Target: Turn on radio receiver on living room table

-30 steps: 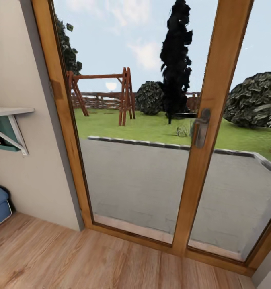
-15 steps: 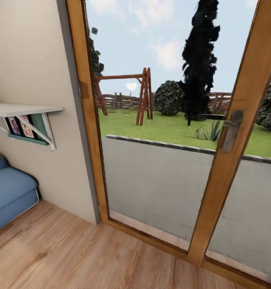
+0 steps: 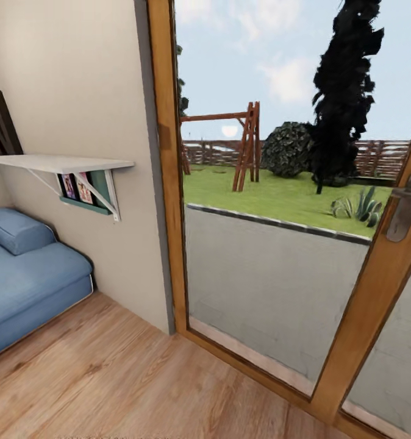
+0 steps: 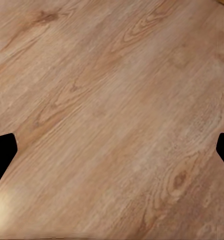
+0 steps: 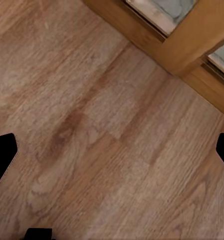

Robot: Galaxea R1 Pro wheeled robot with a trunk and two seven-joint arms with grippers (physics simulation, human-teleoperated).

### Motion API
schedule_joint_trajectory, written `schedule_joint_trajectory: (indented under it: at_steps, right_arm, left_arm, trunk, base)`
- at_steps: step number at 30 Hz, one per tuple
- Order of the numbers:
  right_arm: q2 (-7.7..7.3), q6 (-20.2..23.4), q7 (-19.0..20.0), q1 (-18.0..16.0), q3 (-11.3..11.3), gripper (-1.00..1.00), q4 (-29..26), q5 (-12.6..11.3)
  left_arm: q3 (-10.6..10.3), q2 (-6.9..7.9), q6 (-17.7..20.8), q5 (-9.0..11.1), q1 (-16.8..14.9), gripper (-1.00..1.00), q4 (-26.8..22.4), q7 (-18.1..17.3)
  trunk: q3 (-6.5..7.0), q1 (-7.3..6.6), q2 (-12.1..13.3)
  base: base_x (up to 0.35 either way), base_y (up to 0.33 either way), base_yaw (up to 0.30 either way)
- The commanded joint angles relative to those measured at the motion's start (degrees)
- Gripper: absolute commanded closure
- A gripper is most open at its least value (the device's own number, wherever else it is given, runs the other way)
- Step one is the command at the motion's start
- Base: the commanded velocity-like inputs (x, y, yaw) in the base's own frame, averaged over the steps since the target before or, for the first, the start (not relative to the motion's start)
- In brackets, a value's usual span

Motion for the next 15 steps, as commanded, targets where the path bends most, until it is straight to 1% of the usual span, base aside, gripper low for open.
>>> schedule_joint_trajectory:
  at_steps: [1, 15]
  right_arm:
    - [0.0, 0.0, 0.0, 0.0, 0.0, -1.0, 0.0, 0.0]
    - [0.0, 0.0, 0.35, 0.0, 0.0, -1.0, 0.0, 0.0]
  left_arm:
    - [0.02, 0.0, 0.0, 0.0, 0.0, -1.0, 0.0, 0.0]
    - [0.06, -0.07, -0.07, 0.0, 0.0, -1.0, 0.0, 0.0]
  trunk:
    - [0.0, 0.0, 0.0]
    - [0.0, 0.0, 0.0]
  base:
    - [0.0, 0.0, 0.299]
    - [0.0, 0.0, 0.299]
